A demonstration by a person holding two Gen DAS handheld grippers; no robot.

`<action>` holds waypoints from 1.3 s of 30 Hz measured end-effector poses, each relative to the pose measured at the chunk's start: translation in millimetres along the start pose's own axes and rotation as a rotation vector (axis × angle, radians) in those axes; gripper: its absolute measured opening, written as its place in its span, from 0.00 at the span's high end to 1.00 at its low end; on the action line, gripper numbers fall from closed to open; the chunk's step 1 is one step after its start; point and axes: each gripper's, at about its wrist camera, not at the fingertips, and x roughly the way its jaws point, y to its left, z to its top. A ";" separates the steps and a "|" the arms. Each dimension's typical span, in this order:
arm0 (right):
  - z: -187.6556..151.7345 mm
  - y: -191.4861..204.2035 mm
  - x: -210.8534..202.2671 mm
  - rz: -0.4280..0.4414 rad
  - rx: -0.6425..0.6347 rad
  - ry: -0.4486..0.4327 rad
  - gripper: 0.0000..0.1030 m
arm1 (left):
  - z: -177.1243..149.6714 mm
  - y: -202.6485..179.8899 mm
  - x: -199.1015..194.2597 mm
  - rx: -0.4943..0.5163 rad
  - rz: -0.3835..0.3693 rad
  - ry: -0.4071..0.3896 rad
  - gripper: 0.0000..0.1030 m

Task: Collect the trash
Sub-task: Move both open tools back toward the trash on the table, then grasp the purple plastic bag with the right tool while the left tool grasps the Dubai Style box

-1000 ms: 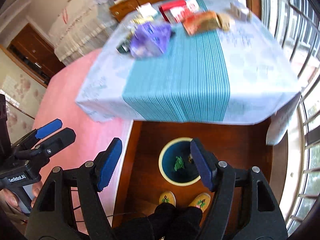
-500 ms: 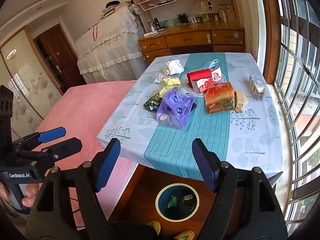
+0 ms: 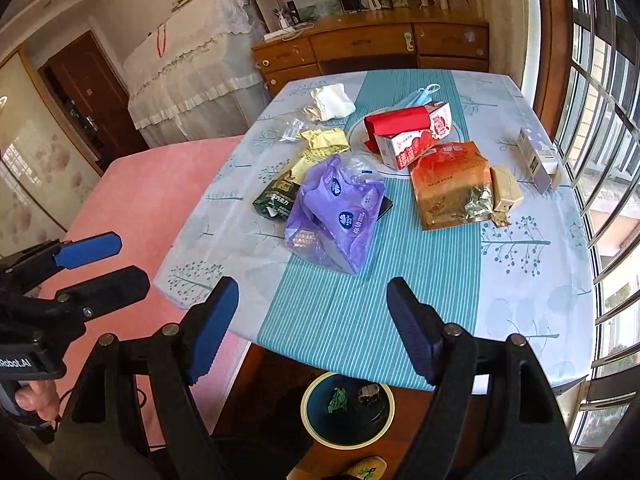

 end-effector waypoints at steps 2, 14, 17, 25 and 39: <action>8.1 -4.9 26.2 -0.024 0.037 0.027 0.28 | 18.2 13.2 21.6 0.028 -0.015 0.022 0.26; 33.2 -29.4 159.0 -0.133 0.228 0.167 0.28 | 93.8 88.2 134.1 0.141 -0.113 0.136 0.26; 36.4 -31.8 182.7 -0.156 0.244 0.191 0.28 | 103.5 103.1 154.7 0.145 -0.135 0.164 0.26; 47.8 -14.8 215.1 -0.209 0.189 0.225 0.42 | 117.9 117.7 186.2 0.155 -0.178 0.205 0.26; 55.4 -15.0 175.9 -0.221 0.277 0.149 0.85 | 134.9 103.1 245.4 0.141 -0.222 0.331 0.26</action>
